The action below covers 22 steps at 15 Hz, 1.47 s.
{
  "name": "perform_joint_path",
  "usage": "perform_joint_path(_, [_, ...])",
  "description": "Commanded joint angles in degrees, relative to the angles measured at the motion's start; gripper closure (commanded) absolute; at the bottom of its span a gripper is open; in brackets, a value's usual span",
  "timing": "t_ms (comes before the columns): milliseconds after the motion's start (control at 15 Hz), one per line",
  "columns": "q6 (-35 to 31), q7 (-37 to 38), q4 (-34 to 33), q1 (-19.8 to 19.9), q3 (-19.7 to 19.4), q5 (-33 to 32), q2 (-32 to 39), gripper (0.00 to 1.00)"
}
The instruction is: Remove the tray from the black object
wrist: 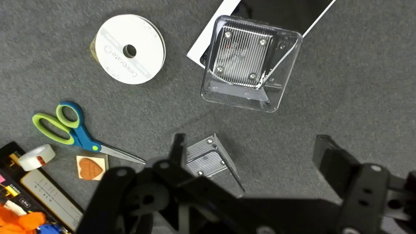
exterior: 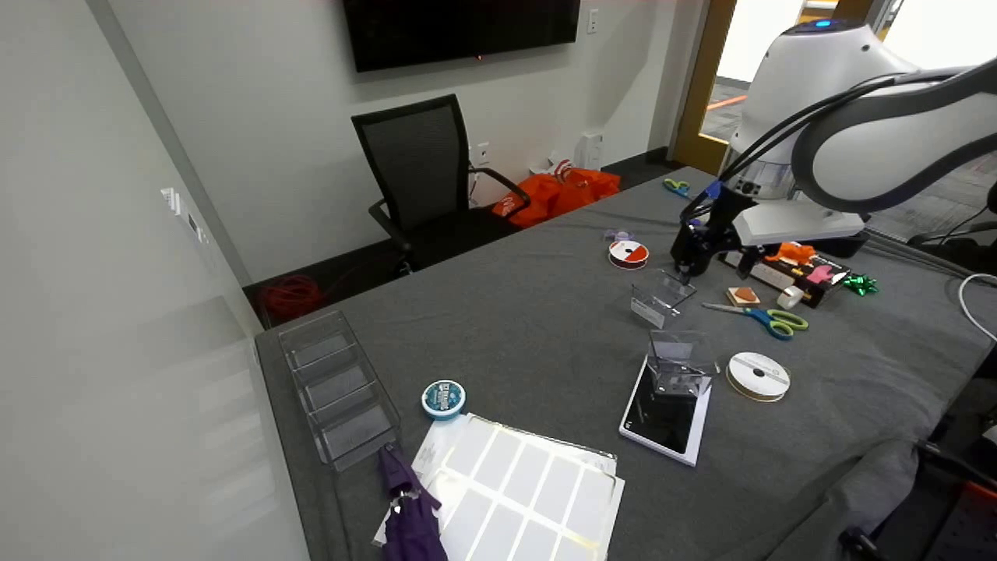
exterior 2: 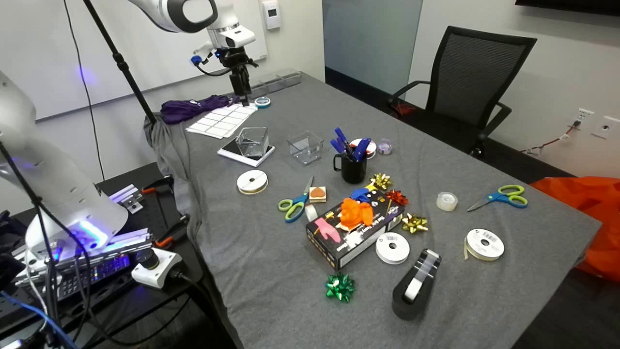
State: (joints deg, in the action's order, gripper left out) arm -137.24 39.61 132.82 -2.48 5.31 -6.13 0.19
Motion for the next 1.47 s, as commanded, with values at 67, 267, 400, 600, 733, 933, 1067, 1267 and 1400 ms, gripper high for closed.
perform_joint_path(67, [-1.0,-0.5,0.0,-0.3,-0.9,-0.1,1.8,0.0])
perform_joint_path(267, [-2.0,0.7,-0.2,-0.1,-1.8,-0.8,5.1,0.0])
perform_joint_path(400, [-2.4,1.5,-0.4,-0.3,-2.7,-1.5,7.3,0.0])
perform_joint_path(600, [-4.5,1.1,0.0,-0.8,-4.1,-2.4,10.8,0.0])
perform_joint_path(733, [-6.1,-0.1,0.3,-1.3,-4.8,-3.1,13.1,0.0])
perform_joint_path(933, [-9.6,-0.6,0.4,-2.1,-5.7,-2.8,16.6,0.0])
perform_joint_path(1067, [-11.3,-1.7,0.2,-2.6,-6.0,-2.0,18.5,0.0])
perform_joint_path(1267, [-13.5,-2.9,0.2,-3.6,-6.9,-2.1,20.5,0.27])
perform_joint_path(1400, [-14.0,-3.2,-0.1,-4.2,-7.4,-1.8,21.4,0.42])
